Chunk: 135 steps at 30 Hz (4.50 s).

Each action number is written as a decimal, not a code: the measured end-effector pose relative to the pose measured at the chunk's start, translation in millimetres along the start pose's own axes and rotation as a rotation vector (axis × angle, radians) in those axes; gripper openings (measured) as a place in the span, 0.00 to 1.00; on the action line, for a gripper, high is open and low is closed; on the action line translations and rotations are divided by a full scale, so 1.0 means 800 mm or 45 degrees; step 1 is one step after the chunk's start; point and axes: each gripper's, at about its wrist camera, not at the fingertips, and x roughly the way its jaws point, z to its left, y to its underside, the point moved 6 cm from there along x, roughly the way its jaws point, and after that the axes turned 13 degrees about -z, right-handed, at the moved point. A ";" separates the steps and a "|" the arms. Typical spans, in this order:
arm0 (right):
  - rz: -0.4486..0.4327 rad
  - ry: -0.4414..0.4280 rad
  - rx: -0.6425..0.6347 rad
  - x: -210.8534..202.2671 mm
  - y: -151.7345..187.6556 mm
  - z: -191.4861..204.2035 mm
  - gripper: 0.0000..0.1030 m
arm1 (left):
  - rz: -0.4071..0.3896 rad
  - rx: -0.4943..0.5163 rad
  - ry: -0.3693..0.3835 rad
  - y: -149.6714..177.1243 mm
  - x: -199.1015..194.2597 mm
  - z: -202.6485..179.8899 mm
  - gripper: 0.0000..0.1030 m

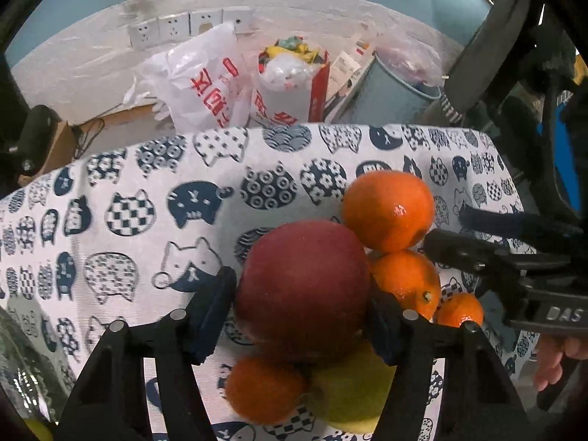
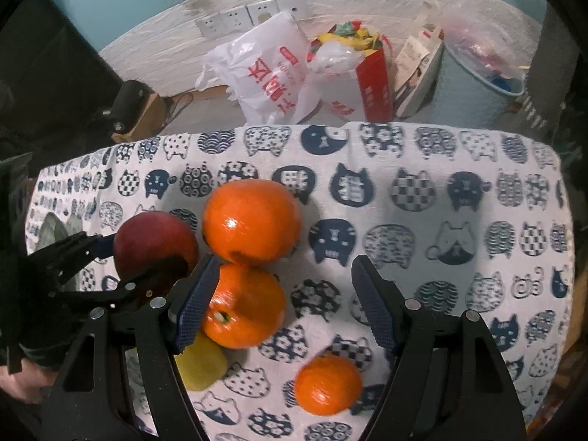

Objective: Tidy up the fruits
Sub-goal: 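Lift the red apple with the left tool while the right tool lifts the orange, then carry the apple in the left tool and orange in the right tool to the glass bowl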

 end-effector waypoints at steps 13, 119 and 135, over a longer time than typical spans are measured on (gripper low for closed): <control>0.038 -0.017 0.020 0.043 -0.014 0.024 0.73 | -0.039 -0.046 -0.051 -0.002 -0.031 0.041 0.65; -0.199 -0.318 -0.534 -0.096 0.020 0.378 0.67 | -0.284 -0.372 -0.307 0.103 -0.290 0.259 0.65; -0.133 -0.342 -0.565 -0.058 0.033 0.407 0.67 | -0.210 -0.477 -0.340 0.126 -0.245 0.319 0.66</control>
